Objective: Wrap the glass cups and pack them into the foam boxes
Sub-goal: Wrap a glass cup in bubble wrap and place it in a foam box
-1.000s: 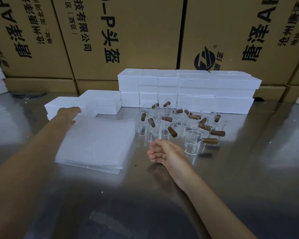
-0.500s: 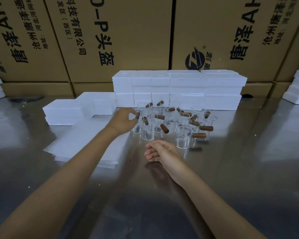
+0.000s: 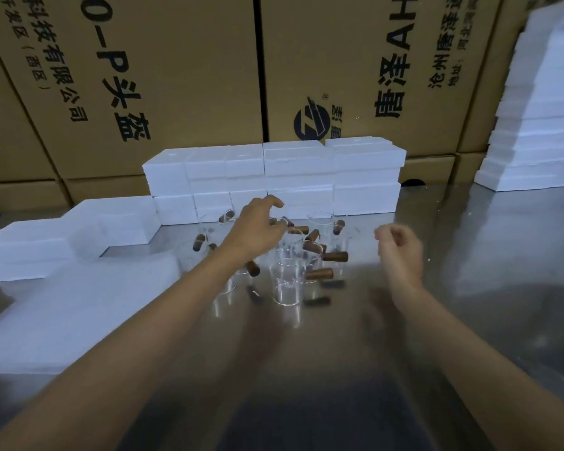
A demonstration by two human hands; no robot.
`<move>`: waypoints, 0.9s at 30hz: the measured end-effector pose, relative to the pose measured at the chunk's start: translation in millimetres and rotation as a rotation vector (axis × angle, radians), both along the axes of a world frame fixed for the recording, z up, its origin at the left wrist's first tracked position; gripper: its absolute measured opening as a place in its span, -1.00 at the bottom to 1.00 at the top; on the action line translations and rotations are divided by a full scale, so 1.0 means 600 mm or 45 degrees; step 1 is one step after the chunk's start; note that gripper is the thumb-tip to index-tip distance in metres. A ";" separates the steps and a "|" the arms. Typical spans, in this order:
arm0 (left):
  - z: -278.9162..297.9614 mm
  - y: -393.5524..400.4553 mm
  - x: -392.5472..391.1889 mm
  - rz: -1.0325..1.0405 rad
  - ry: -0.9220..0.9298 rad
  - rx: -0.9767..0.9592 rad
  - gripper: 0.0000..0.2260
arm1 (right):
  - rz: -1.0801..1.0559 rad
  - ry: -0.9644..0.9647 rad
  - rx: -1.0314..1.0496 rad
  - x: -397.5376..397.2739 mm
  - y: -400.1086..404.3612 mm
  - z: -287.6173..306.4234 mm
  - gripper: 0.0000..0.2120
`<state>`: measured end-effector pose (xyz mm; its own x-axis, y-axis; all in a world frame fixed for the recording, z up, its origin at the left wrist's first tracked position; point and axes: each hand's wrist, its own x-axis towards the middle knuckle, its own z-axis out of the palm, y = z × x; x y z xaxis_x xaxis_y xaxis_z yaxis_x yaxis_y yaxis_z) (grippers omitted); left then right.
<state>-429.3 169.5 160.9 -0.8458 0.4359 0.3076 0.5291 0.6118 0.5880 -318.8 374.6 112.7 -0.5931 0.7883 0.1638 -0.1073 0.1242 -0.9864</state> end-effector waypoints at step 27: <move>-0.004 0.362 -0.187 0.178 -0.952 0.276 -0.58 | 0.185 -0.353 0.333 -0.285 0.311 -0.047 -0.53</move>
